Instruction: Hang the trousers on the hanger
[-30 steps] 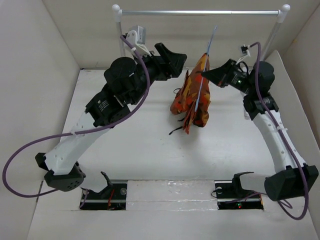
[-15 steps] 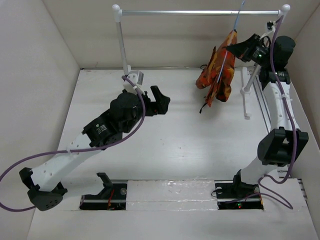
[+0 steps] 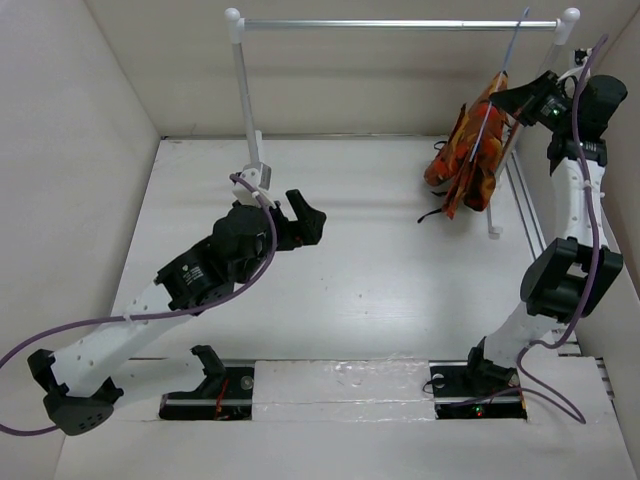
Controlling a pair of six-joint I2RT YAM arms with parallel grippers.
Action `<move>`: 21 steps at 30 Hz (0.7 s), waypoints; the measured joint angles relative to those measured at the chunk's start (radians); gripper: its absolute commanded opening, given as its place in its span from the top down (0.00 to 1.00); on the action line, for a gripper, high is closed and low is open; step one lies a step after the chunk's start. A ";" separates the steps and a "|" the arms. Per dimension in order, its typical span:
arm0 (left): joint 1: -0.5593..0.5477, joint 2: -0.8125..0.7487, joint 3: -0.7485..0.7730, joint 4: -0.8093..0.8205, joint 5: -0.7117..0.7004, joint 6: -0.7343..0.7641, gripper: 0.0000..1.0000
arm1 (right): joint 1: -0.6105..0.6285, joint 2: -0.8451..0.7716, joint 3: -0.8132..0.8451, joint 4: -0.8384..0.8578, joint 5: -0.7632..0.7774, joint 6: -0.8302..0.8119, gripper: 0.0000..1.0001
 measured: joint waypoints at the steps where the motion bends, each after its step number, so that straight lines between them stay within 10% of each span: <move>1: 0.000 0.003 0.000 0.000 0.000 -0.002 0.14 | -0.005 0.003 -0.001 0.000 0.000 0.000 1.00; 5: 0.000 0.015 0.000 0.000 0.000 -0.006 0.01 | -0.022 0.003 -0.020 0.017 -0.005 0.000 0.97; 8: 0.000 0.021 0.000 0.000 -0.003 -0.013 0.01 | -0.029 0.003 -0.043 0.021 -0.008 -0.013 0.61; 13: 0.000 0.044 0.000 -0.009 -0.020 -0.017 0.01 | -0.044 -0.019 -0.055 0.045 0.000 -0.045 0.40; 17: 0.000 0.083 0.002 -0.024 -0.023 -0.016 0.01 | -0.089 -0.079 -0.052 0.042 0.003 -0.058 0.00; 21: 0.000 0.107 0.043 -0.051 -0.024 -0.009 0.01 | -0.147 -0.132 -0.023 0.040 0.002 -0.071 0.00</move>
